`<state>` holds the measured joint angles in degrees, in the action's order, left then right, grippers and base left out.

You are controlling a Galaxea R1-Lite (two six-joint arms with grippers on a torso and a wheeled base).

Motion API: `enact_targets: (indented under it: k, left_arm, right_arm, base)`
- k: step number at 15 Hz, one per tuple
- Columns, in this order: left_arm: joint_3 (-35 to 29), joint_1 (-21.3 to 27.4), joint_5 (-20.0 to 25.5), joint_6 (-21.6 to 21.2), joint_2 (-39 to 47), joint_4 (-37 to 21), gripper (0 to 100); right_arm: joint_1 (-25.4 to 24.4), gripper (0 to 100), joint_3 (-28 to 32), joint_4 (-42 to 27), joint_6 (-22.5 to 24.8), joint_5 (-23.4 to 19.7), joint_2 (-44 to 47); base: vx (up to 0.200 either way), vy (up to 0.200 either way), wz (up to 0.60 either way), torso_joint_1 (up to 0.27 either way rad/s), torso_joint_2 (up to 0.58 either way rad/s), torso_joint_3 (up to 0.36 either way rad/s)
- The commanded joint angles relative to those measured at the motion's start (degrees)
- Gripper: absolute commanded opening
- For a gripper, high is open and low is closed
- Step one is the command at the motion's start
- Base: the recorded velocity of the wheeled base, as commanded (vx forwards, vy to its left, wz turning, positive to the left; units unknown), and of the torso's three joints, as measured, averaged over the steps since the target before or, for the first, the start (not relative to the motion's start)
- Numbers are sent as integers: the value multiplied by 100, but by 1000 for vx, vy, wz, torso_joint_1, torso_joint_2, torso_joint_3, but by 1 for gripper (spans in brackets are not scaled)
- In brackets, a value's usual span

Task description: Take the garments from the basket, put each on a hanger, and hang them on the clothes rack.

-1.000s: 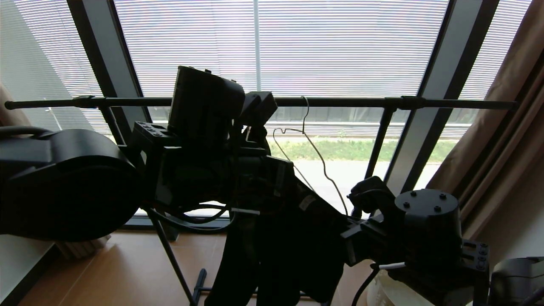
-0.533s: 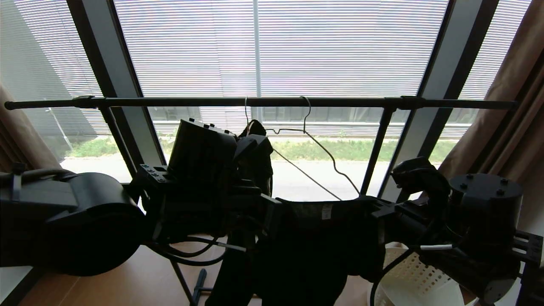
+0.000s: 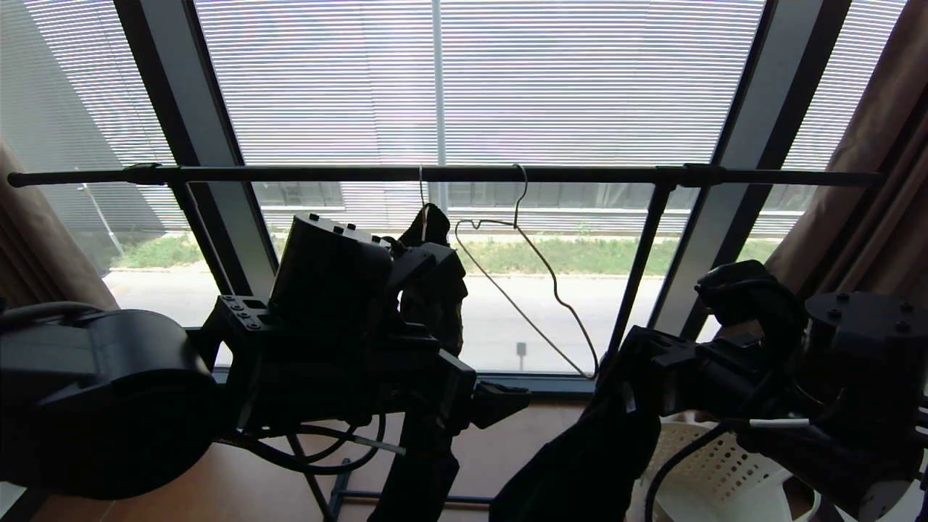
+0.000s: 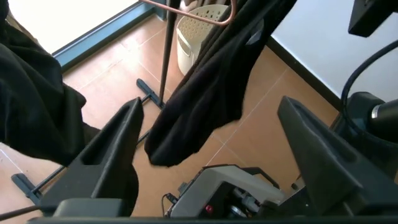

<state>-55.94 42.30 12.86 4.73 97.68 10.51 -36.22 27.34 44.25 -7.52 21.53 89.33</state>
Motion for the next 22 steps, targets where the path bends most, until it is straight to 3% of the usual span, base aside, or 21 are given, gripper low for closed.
enact_targets:
  k: [1, 5, 9, 13, 18, 22]
  left_arm:
    - [57, -3, 6, -7, -136, 13, 100]
    - [-646, -29, -196, -7, 374, -40, 100]
    - [-2070, -29, -732, 10, 1385, -585, 100]
    - [-3335, -11, -1374, 19, 2369, -761, 100]
    - [-3889, -3, -1515, 54, 2853, -849, 100]
    - [-3872, -20, -1629, 63, 2888, -849, 100]
  right_arm:
    - [71, 0, 17, 5, 5, 0, -56]
    - [563, 0, 25, -31, 128, -246, -179]
    - [625, 0, 43, -48, 128, -246, -223]
    - [625, 0, 43, -39, 128, -246, -179]
    - [625, 0, 43, -22, 128, -246, -179]
    - [625, 0, 43, -13, 128, -246, -162]
  base:
    - [0, 0, 0, 0, 0, 0]
    - [0, 0, 0, 0, 0, 0]
    - [0, 0, 0, 0, 0, 0]
    - [0, 0, 0, 0, 0, 0]
    - [0, 0, 0, 0, 0, 0]
    - [0, 0, 0, 0, 0, 0]
